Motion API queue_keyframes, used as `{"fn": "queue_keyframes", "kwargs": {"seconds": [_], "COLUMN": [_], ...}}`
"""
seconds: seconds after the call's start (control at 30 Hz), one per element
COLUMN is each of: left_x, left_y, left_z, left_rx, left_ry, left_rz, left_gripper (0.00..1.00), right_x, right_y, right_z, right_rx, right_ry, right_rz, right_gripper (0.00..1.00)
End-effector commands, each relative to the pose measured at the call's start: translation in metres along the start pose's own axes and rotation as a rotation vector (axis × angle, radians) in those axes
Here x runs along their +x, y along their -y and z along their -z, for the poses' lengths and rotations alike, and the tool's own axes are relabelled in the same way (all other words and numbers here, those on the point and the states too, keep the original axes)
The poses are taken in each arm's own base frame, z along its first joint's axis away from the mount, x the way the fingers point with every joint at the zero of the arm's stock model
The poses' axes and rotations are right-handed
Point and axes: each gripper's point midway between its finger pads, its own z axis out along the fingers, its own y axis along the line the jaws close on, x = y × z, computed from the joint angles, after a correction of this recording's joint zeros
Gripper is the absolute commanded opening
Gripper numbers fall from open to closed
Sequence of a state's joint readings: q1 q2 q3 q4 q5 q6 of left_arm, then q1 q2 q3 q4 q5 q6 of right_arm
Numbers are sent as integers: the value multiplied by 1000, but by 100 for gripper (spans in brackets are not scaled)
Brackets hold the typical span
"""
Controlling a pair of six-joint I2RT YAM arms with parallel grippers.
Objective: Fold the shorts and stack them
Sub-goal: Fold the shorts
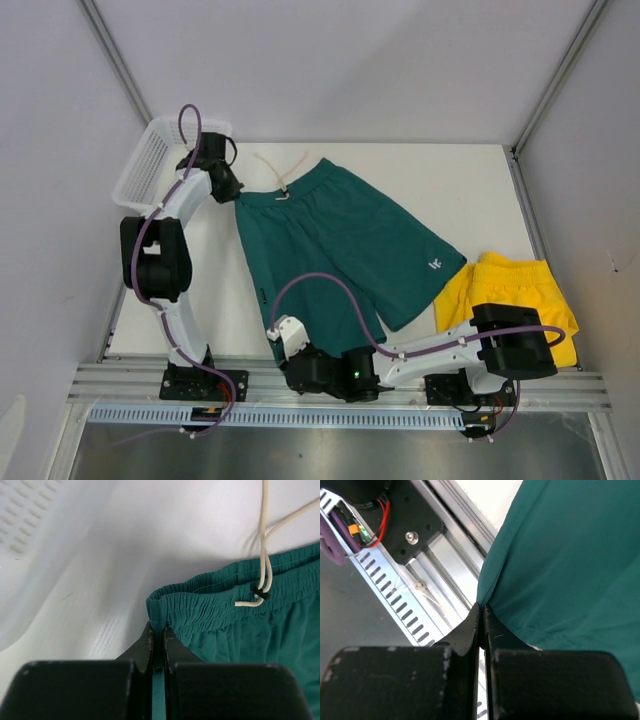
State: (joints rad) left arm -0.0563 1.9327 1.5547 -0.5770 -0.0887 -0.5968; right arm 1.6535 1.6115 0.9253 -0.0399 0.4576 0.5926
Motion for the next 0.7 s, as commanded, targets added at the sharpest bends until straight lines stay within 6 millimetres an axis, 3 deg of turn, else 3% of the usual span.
{"fn": "queue_keyframes", "kwargs": {"seconds": [0.0, 0.17, 0.37, 0.4, 0.5, 0.57, 0.67], "left_x": [-24, -24, -31, -21, -25, -23, -32], "left_y": [-23, -40, -90, -100, -109, -112, -99], "left_z": [30, 47, 79, 77, 91, 97, 111], "left_rx": [-102, -121, -299, -315, -252, -243, -188], "left_ry": [66, 80, 118, 103, 140, 153, 158], "left_rz": [34, 90, 179, 195, 271, 289, 308], "left_gripper": [0, 0, 0, 0, 0, 0, 0], "right_x": [-32, -38, -65, -71, -80, -86, -106], "right_y": [-26, -40, -54, -58, -66, -61, -42], "right_z": [13, 21, 45, 50, 64, 70, 81], "right_rx": [-98, -157, -209, -222, -259, -243, -225], "right_ry": [59, 45, 79, 88, 94, 100, 127], "right_rz": [-20, 16, 57, 53, 60, 67, 44], "right_gripper": [0, 0, 0, 0, 0, 0, 0]}}
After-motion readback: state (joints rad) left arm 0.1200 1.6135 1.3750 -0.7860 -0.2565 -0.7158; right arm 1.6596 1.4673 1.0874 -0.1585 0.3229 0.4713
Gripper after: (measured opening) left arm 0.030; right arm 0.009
